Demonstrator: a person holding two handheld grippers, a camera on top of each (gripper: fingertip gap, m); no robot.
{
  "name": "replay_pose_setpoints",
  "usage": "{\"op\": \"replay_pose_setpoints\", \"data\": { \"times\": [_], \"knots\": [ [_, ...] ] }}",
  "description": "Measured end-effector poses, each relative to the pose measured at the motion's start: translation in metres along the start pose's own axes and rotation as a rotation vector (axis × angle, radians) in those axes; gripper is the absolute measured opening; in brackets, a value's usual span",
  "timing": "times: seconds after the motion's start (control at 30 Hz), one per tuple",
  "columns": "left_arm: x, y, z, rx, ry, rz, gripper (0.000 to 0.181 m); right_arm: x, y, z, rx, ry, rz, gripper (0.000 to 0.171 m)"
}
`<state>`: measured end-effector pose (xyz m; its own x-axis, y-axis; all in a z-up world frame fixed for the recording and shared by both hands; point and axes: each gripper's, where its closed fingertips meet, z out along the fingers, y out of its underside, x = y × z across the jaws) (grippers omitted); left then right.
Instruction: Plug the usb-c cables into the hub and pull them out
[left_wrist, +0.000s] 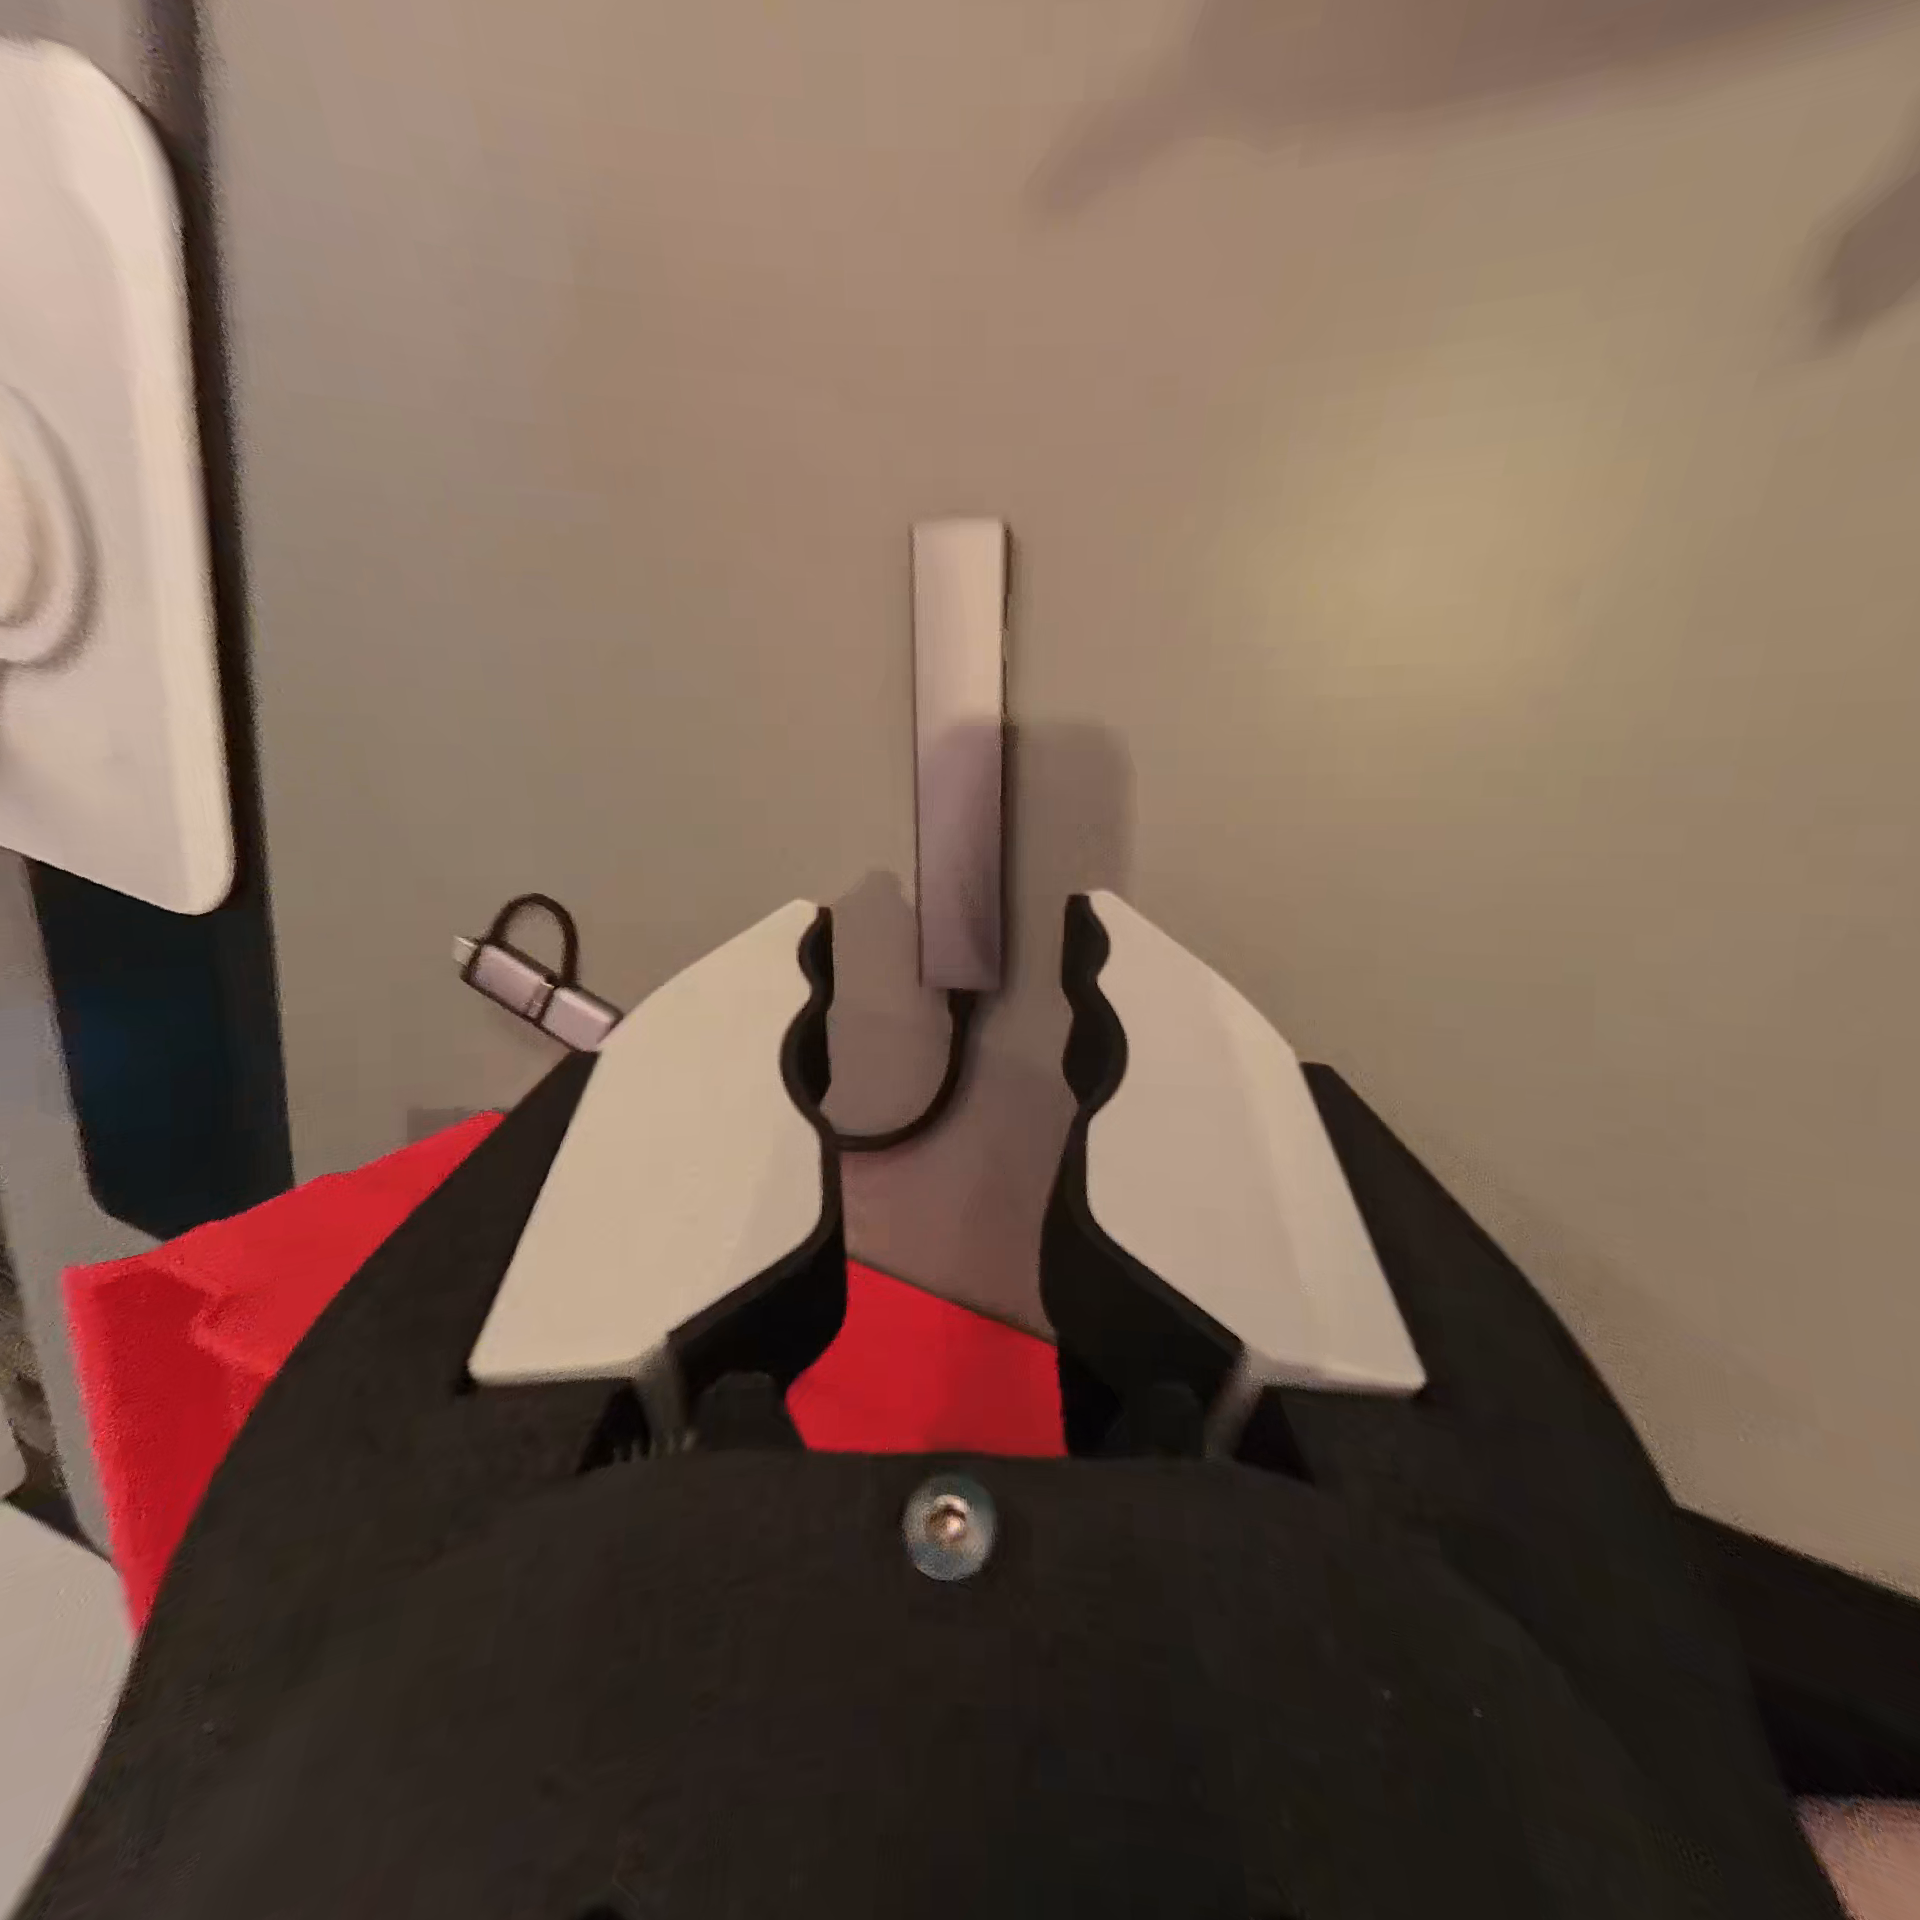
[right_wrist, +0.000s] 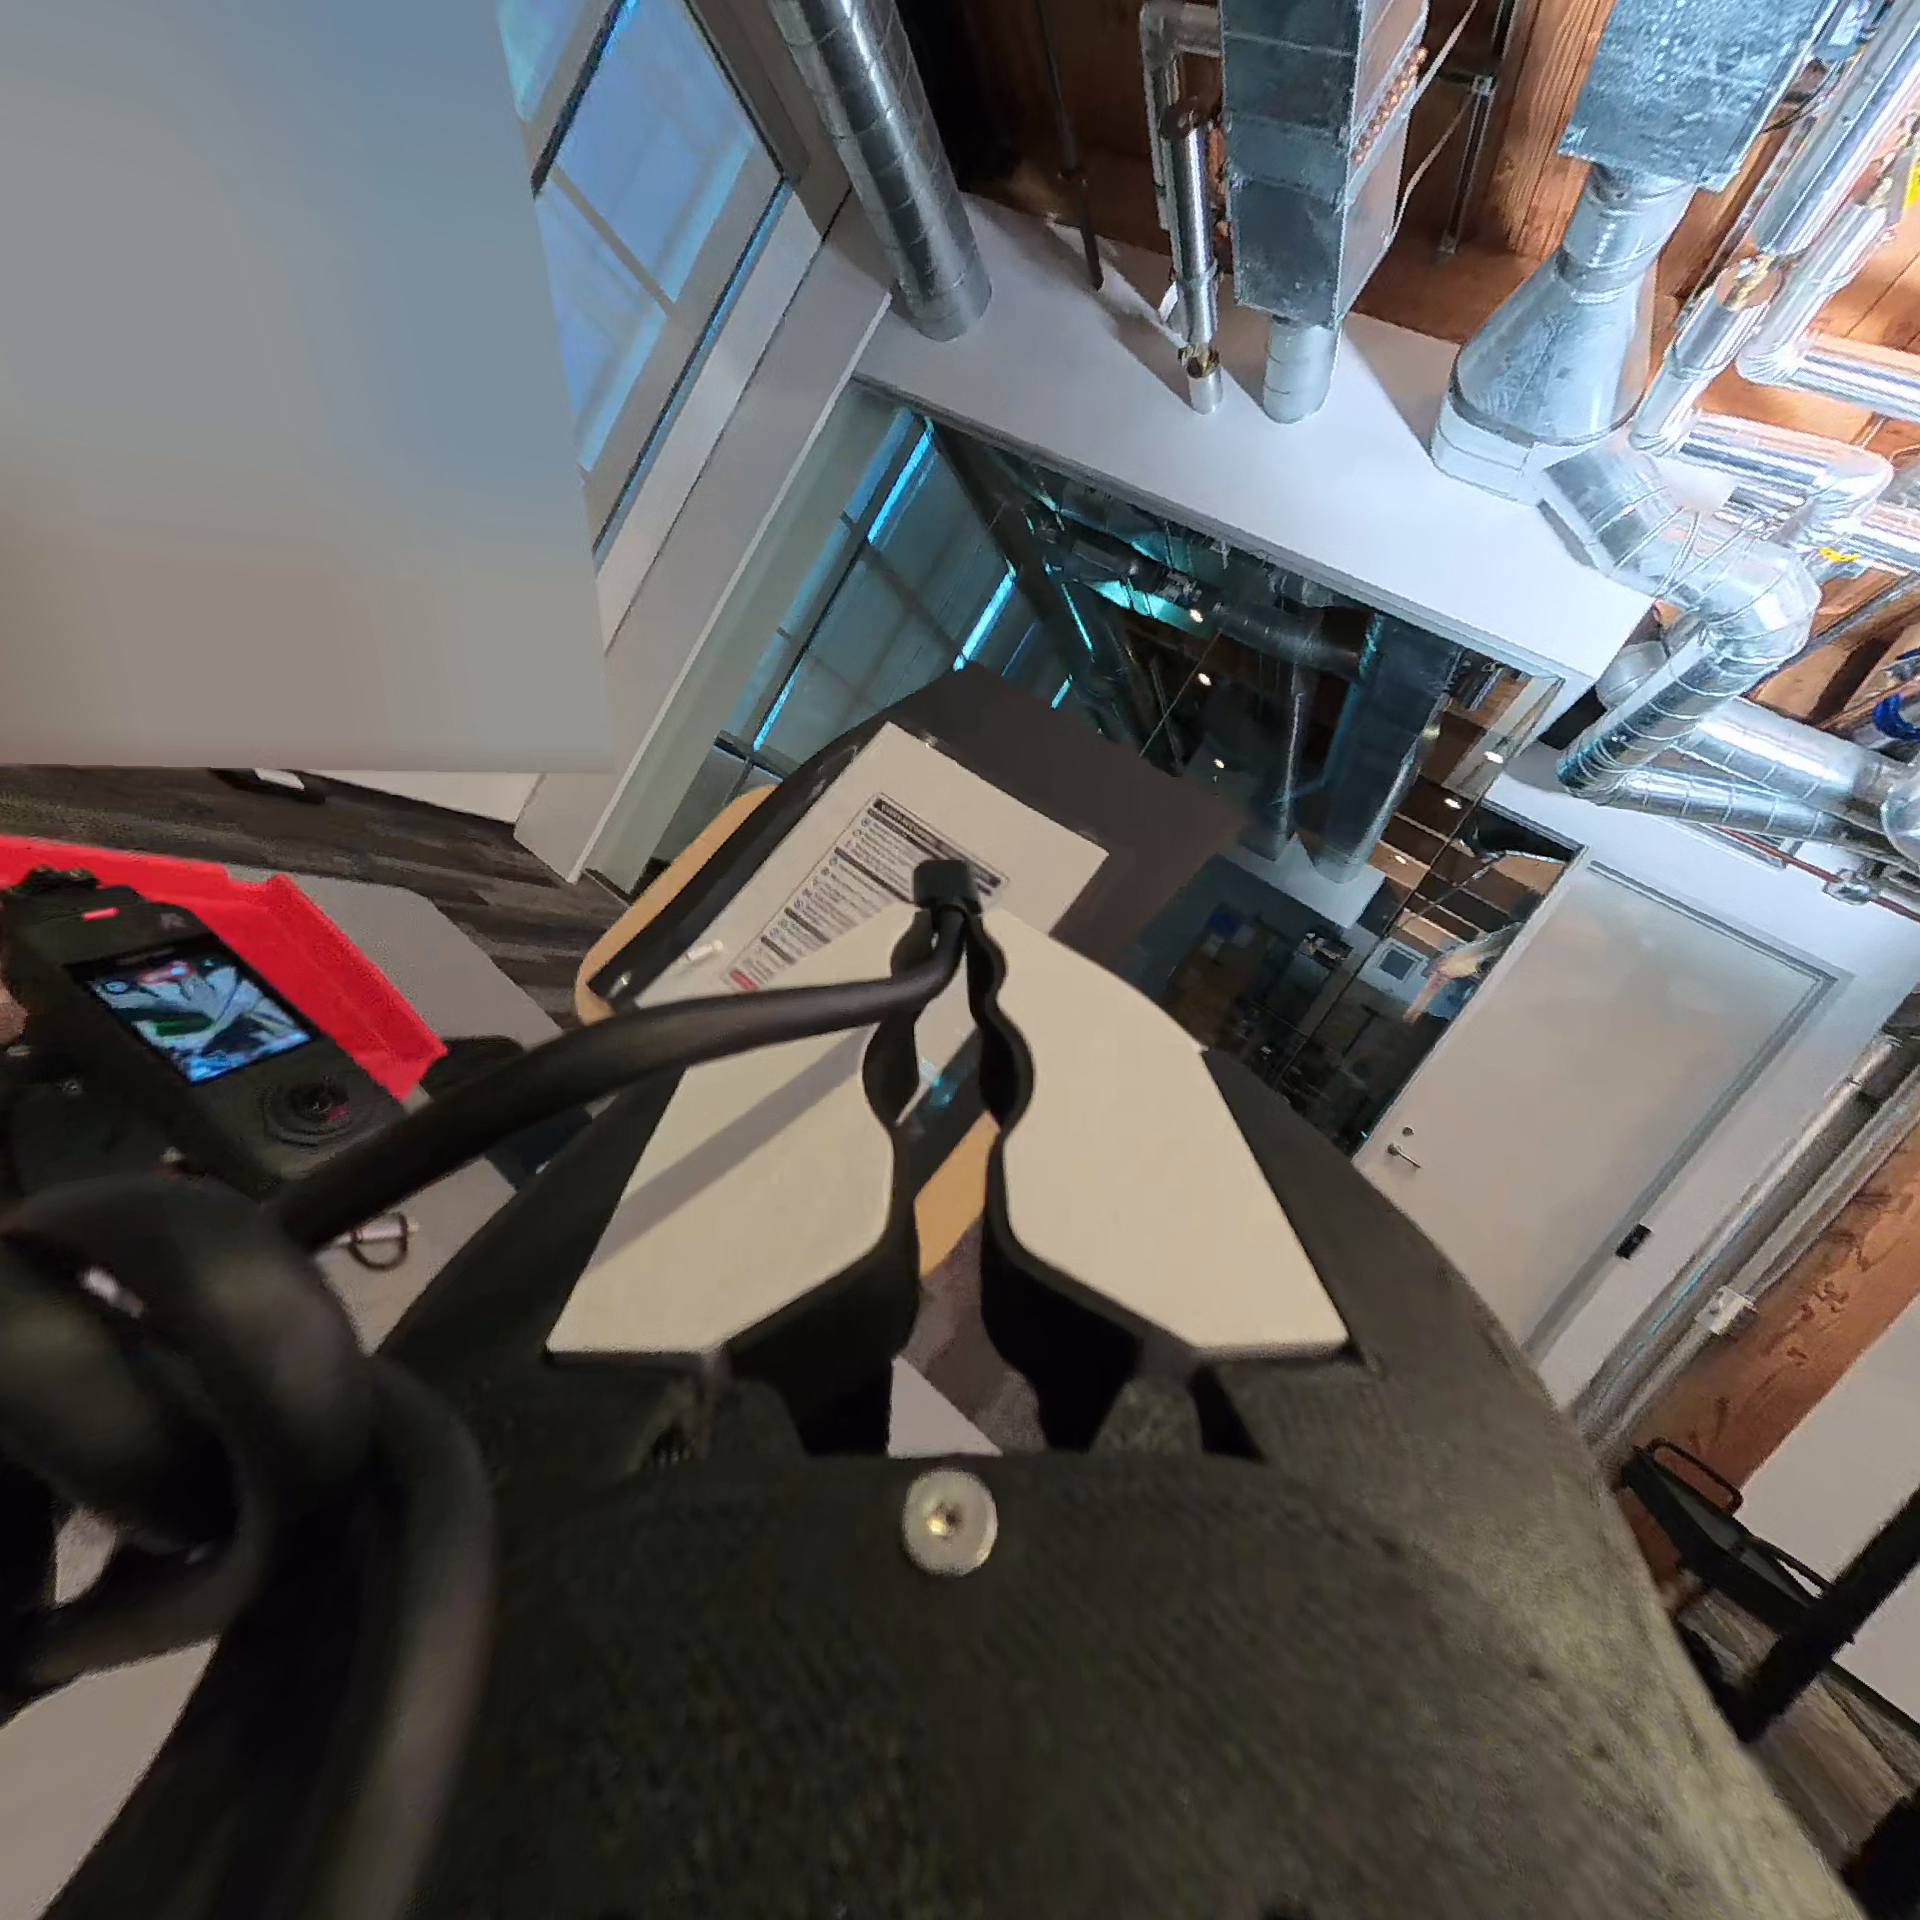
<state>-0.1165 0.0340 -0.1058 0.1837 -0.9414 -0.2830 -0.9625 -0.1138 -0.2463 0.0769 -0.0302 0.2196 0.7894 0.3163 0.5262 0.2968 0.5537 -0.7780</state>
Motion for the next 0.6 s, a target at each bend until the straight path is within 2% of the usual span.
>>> {"op": "replay_pose_setpoints", "data": {
  "times": [0.03,0.2,0.33,0.6],
  "knots": [
    [0.001,0.007,0.008,-0.034,0.019,-0.004,0.044,0.004,0.003,-0.002,-0.021,0.013,-0.013,0.006],
    [0.009,0.019,0.034,-0.14,0.119,-0.022,0.042,0.027,0.012,-0.018,-0.038,0.054,0.011,0.007],
    [0.005,0.038,0.044,-0.294,0.143,0.041,0.039,0.04,0.015,-0.029,-0.037,0.078,0.03,0.007],
    [0.001,0.028,0.05,-0.252,0.244,0.045,0.041,0.049,0.018,-0.04,-0.043,0.095,0.035,0.007]
  ]
}}
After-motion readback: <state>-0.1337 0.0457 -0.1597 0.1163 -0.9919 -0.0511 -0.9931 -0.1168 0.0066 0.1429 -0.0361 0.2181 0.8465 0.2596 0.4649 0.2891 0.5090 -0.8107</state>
